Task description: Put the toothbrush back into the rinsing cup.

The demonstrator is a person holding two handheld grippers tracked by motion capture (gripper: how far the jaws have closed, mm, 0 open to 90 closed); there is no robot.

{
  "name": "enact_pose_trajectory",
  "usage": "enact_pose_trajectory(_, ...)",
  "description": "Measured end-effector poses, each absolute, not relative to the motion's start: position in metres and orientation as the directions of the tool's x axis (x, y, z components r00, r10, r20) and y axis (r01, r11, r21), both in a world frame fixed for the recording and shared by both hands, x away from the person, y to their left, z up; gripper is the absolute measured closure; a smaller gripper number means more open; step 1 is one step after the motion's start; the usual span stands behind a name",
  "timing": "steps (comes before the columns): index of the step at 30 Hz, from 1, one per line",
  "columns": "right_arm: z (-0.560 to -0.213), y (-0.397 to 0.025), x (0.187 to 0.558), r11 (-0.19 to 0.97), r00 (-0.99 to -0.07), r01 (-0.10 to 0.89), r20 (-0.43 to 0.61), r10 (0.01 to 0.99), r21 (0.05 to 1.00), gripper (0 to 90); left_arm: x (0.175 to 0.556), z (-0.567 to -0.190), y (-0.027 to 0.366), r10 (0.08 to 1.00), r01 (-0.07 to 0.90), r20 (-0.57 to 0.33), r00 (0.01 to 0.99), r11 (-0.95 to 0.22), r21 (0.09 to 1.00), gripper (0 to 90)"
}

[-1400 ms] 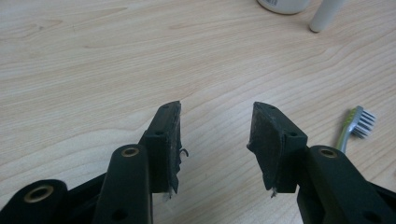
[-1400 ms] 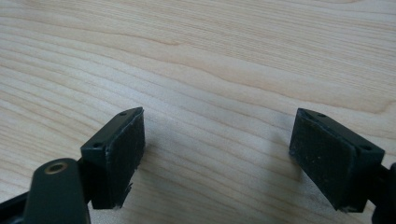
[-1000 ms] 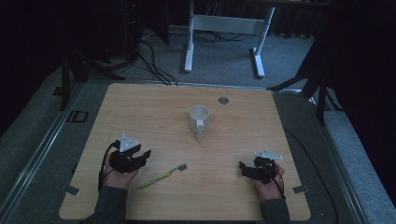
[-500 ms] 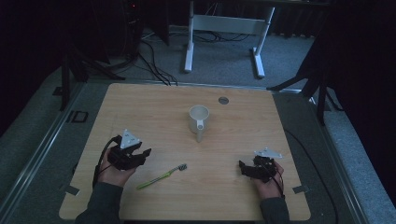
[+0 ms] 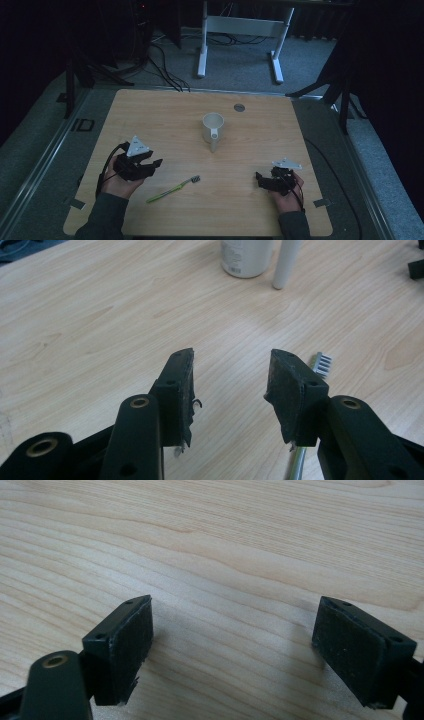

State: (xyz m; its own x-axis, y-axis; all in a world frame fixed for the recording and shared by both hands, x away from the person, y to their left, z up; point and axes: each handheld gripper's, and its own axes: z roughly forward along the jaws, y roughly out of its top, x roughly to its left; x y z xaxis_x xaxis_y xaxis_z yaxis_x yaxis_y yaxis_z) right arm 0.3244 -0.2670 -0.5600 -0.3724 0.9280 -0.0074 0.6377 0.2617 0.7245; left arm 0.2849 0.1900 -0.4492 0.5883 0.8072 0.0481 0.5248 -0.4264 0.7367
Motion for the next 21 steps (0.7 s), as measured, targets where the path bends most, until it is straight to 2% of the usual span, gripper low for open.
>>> enact_pose_trajectory(21,-0.56,-0.267,0.325,0.266,-0.377,0.638,-0.008,0.926,0.723,15.7,0.291,-0.428,0.175,0.756,0.527,0.087,0.649,-0.529,0.665,54.7)
